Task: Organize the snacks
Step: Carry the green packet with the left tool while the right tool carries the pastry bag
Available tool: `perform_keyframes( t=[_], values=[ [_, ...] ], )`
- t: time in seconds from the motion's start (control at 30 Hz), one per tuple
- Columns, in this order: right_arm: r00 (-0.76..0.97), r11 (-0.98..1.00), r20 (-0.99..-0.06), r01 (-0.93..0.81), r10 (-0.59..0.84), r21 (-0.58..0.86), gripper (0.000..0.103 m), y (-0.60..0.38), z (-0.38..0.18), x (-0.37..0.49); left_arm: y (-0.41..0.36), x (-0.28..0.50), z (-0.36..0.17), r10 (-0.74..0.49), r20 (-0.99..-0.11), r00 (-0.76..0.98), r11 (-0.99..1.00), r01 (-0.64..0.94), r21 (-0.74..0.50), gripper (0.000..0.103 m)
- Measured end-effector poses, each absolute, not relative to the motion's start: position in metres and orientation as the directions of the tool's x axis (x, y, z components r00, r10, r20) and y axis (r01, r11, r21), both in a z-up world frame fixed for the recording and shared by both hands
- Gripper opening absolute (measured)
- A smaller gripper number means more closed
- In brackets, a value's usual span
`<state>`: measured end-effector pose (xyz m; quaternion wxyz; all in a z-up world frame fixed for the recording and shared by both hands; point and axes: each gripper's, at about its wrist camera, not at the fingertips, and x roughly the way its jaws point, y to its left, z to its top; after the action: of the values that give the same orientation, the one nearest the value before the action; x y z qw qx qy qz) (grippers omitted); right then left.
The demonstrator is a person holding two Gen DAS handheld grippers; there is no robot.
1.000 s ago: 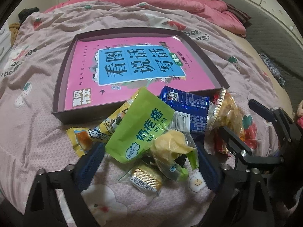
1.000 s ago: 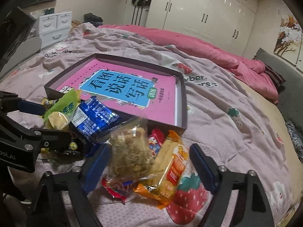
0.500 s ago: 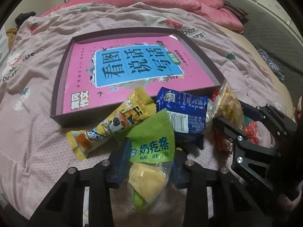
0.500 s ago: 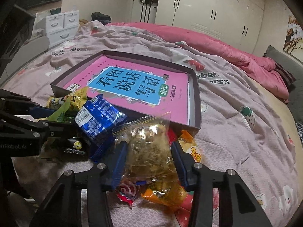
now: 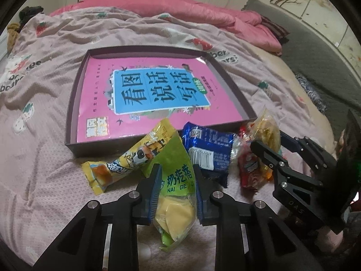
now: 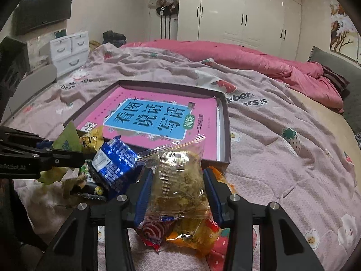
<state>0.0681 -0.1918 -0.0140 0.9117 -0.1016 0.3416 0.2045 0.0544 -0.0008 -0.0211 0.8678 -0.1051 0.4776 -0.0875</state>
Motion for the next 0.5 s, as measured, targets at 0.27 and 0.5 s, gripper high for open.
perform_keyframes(
  t=[0.27, 0.5],
  values=[
    [0.707, 0.903, -0.63, -0.429, 0.323, -0.018, 0.046, -0.194, 0.0, 0.071, 0.009, 0.056, -0.003, -0.244, -0.778, 0.579, 0.962, 0.041, -0.271, 0.022],
    [0.721, 0.906, -0.608, -0.423, 0.332, -0.007, 0.046, -0.189, 0.008, 0.08, 0.02, 0.066, 0.004, -0.233, -0.761, 0.606, 0.961, 0.023, -0.276, 0.009]
  ],
)
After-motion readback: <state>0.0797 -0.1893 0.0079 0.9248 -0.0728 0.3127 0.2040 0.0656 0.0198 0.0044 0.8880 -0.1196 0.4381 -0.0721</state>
